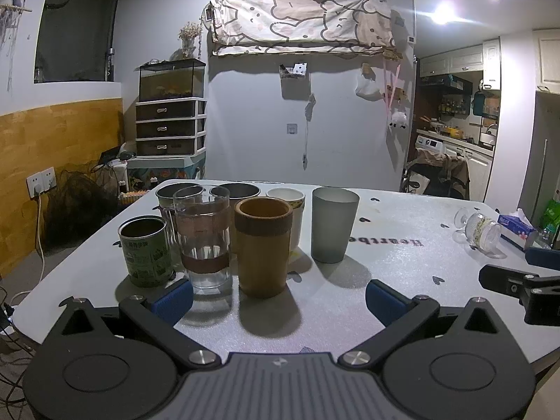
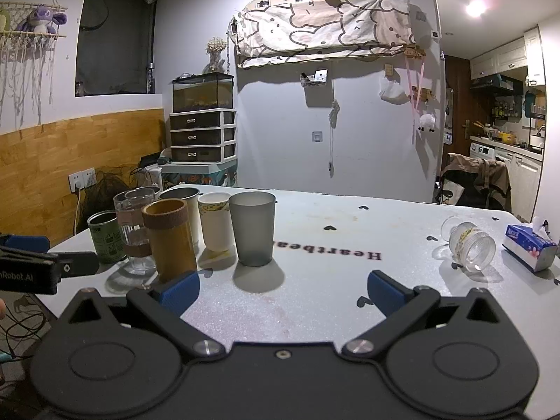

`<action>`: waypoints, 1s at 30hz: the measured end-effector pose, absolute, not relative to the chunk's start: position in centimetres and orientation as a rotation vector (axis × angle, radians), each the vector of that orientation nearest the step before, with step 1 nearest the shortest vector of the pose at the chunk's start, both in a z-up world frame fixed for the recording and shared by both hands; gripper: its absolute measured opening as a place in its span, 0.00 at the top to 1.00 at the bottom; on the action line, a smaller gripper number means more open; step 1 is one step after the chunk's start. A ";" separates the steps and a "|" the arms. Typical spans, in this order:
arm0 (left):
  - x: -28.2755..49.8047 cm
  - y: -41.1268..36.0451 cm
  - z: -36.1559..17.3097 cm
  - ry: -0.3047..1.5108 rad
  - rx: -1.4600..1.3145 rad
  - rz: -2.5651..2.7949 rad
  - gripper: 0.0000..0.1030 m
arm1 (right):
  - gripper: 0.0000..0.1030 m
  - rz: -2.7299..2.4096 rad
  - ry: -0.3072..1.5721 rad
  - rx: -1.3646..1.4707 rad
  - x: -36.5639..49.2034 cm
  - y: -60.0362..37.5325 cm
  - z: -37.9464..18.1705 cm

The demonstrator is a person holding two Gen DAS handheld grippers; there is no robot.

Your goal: Flip cup upright

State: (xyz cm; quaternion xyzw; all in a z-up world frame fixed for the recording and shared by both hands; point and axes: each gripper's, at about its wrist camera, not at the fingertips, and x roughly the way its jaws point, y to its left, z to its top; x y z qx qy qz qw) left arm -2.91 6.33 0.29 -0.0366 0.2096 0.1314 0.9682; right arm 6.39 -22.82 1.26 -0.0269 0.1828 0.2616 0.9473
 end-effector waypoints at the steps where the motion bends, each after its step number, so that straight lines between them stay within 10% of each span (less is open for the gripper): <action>1: -2.9 6.3 0.3 0.424 -0.074 0.266 0.00 | 0.00 0.532 0.373 -0.054 6.4 -22.9 1.2; 30: -3.0 6.1 0.3 0.419 -0.070 0.261 0.00 | 0.00 0.528 0.365 -0.053 6.1 -23.0 1.8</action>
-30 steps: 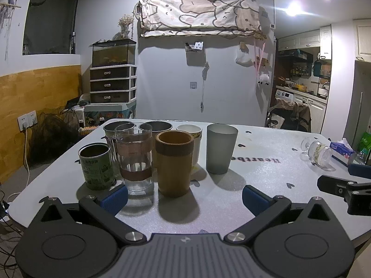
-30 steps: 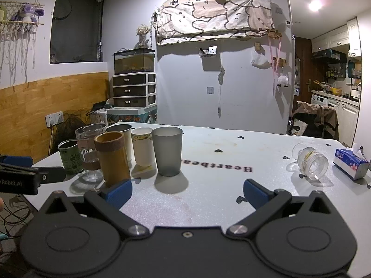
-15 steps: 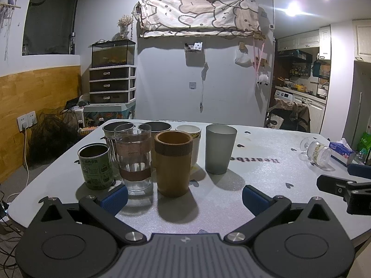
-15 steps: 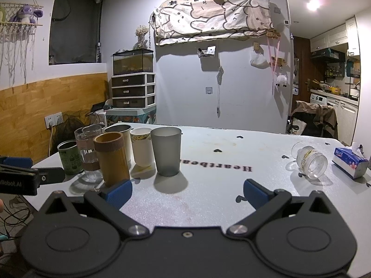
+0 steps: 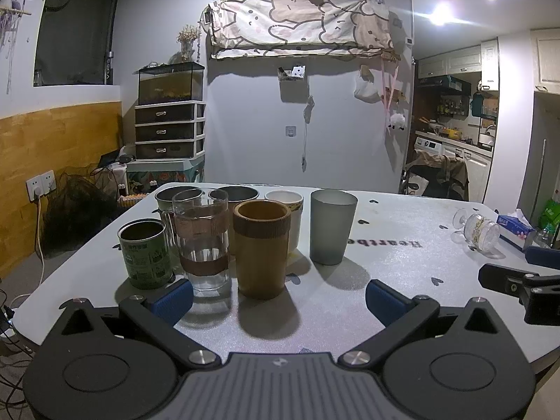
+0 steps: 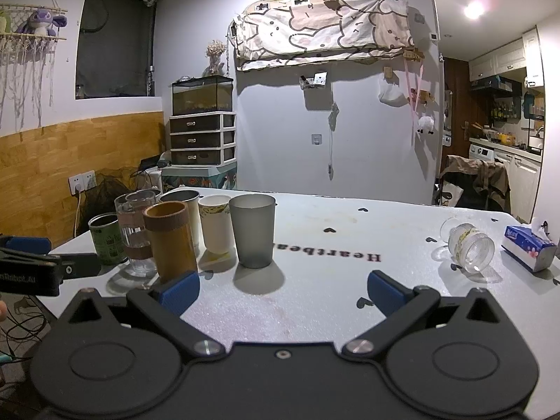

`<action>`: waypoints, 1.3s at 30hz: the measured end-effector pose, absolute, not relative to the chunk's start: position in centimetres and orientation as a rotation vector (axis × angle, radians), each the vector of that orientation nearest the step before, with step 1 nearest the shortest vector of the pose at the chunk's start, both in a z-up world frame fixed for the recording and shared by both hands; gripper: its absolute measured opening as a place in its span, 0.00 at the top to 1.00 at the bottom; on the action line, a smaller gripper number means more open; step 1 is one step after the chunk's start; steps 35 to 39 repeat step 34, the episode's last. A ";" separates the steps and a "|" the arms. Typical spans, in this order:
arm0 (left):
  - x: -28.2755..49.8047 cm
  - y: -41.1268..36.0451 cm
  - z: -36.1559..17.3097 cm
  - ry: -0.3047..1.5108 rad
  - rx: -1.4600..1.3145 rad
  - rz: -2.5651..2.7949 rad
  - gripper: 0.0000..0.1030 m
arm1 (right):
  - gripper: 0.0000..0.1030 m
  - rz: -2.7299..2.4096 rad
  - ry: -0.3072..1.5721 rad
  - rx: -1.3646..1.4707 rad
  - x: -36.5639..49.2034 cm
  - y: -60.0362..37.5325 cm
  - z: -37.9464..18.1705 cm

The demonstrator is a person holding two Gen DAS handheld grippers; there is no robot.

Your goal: Flip cup upright

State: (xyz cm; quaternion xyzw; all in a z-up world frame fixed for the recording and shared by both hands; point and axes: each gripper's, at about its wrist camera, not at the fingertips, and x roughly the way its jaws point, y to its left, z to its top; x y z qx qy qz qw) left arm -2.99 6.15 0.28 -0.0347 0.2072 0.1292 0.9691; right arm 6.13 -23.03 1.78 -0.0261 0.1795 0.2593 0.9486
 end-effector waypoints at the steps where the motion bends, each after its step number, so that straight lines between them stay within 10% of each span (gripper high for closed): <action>1: -3.0 6.1 0.3 0.418 -0.070 0.261 0.00 | 0.00 0.528 0.365 -0.052 6.1 -23.1 1.8; 39: -3.2 6.2 0.6 0.410 -0.068 0.262 0.00 | 0.00 0.525 0.367 -0.052 6.1 -23.0 1.9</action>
